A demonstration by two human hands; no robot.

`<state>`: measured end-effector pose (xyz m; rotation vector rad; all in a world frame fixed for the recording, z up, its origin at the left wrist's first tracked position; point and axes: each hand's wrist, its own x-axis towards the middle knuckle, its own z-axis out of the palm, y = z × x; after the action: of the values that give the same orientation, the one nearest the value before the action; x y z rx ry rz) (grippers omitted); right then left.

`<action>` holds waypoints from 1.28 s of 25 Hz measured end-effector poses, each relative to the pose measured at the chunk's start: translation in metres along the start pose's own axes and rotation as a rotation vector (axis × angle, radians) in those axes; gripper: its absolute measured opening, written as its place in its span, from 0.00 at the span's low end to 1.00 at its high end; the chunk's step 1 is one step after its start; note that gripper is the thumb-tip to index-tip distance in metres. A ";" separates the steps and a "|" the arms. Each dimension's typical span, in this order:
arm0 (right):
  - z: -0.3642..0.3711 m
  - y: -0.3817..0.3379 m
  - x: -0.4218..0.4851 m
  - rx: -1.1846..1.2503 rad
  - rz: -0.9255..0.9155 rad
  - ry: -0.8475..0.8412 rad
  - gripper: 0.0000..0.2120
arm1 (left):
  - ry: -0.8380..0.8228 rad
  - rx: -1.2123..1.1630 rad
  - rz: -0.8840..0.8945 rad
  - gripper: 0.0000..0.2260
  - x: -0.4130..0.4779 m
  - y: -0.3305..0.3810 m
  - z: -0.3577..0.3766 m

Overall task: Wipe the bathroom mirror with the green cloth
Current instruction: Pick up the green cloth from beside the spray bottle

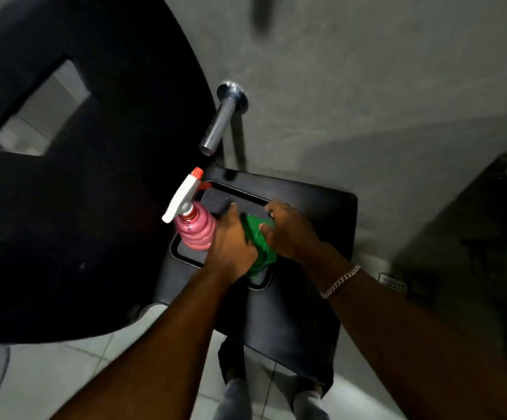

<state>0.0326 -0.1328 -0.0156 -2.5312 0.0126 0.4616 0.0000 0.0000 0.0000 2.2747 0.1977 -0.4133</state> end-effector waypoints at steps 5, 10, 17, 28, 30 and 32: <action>0.045 0.021 0.021 -0.079 0.134 -0.098 0.22 | 0.137 0.063 -0.124 0.23 0.017 -0.031 0.045; 0.041 0.023 0.022 0.050 0.171 -0.129 0.12 | 0.160 -0.034 -0.268 0.24 0.024 -0.025 0.049; -0.057 0.003 -0.023 0.413 0.021 0.074 0.13 | -0.036 -0.481 -0.175 0.16 0.013 0.030 -0.004; -0.372 -0.066 -0.144 0.319 -0.114 0.712 0.13 | -0.074 -0.563 0.554 0.17 -0.060 0.347 -0.115; -0.427 -0.075 -0.171 0.377 -0.197 0.837 0.14 | -0.066 -0.584 0.688 0.17 -0.084 0.410 -0.131; -0.491 -0.078 -0.205 0.408 -0.294 1.001 0.14 | -0.027 -0.603 0.813 0.16 -0.112 0.480 -0.144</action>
<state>0.0065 -0.3459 0.4773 -2.0554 0.0966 -0.8494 0.0584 -0.2158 0.4627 1.5741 -0.5393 0.0523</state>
